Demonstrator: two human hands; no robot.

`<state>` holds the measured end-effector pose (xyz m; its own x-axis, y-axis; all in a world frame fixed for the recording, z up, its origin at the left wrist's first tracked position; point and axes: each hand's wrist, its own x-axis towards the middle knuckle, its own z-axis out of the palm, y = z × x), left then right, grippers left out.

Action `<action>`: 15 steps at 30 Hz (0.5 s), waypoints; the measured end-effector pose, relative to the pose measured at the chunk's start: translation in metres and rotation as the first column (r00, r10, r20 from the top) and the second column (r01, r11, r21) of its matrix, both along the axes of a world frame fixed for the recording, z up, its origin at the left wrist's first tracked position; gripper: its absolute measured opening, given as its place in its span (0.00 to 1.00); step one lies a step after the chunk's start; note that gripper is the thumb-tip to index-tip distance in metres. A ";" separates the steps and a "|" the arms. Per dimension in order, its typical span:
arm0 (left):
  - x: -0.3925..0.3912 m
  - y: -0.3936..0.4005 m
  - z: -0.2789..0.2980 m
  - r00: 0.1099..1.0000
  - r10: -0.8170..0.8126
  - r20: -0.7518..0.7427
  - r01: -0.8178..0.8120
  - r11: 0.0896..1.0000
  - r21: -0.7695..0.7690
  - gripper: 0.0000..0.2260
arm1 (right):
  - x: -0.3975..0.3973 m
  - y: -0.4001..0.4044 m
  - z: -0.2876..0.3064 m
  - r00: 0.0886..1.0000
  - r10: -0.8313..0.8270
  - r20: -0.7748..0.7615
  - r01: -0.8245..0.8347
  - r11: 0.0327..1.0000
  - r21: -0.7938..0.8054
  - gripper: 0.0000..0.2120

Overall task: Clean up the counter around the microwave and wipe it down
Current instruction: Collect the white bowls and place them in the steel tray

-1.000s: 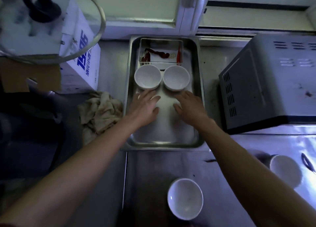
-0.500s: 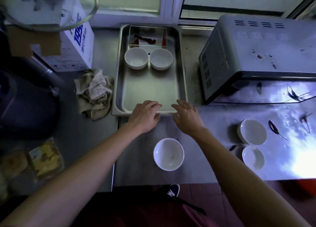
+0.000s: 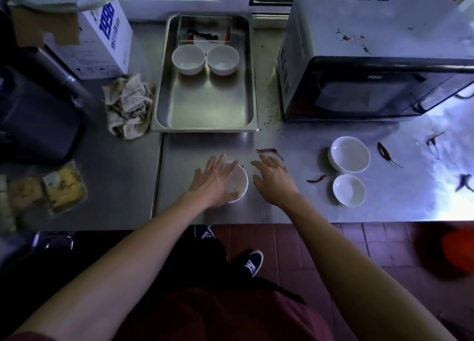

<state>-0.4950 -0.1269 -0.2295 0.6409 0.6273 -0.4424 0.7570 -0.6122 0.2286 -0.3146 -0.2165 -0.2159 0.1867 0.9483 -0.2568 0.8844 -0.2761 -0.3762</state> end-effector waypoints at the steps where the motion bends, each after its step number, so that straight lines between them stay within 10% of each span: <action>1: 0.001 -0.005 -0.002 1.000 -0.008 -0.006 0.008 1.000 -0.007 0.46 | 0.002 -0.006 -0.001 1.000 -0.006 -0.001 0.006 1.000 -0.007 0.23; 15: 0.055 0.006 0.006 0.987 -0.155 0.029 0.155 0.988 0.015 0.48 | 0.050 -0.035 -0.001 0.982 -0.189 0.014 0.190 0.980 -0.055 0.22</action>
<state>-0.4397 -0.1212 -0.2239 0.7437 0.5248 -0.4142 0.6457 -0.7244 0.2415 -0.2647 -0.2513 -0.2168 0.3644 0.8796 -0.3058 0.8173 -0.4594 -0.3478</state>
